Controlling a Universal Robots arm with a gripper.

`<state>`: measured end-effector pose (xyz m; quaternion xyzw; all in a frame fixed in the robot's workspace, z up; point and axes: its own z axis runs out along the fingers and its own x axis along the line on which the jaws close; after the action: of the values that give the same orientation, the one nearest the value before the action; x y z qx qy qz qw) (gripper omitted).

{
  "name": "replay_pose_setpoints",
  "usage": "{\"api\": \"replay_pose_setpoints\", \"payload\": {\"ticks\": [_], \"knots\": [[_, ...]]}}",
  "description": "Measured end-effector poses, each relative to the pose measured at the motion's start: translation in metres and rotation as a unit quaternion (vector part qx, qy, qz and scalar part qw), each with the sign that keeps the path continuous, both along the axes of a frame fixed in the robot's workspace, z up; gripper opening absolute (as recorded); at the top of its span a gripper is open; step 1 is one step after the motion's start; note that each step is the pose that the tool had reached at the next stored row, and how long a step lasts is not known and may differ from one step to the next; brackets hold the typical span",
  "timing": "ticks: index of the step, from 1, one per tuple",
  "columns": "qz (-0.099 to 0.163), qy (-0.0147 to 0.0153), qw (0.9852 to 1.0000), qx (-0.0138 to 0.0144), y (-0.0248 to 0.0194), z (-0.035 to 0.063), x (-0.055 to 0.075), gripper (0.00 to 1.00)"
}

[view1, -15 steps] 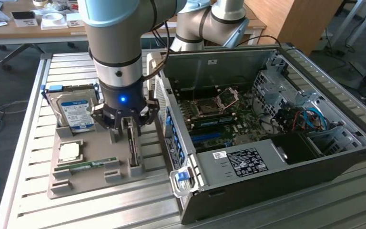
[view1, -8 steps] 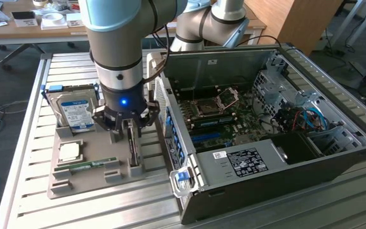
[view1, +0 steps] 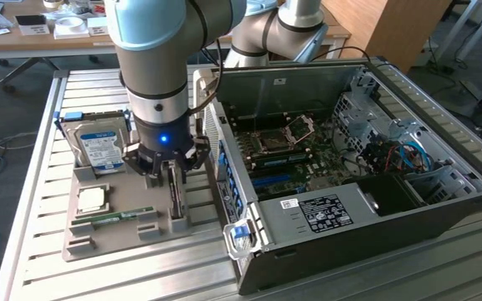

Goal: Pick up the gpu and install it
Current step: 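Pick up the gpu and move the gpu toward the slot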

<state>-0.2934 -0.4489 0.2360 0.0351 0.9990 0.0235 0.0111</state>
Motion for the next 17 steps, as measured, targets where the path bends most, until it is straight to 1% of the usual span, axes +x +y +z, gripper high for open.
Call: {"api": "replay_pose_setpoints", "payload": {"ticks": [6, 11, 17], "knots": [[0.0, -0.0001, 1.0, 0.0, 0.0, -0.002, 0.0001, 0.47], [0.0, 0.0, 1.0, 0.0, 0.0, -0.0085, 0.0, 0.47], [0.0, 0.0, 1.0, 0.0, 0.0, -0.0088, 0.0, 0.47]]}}
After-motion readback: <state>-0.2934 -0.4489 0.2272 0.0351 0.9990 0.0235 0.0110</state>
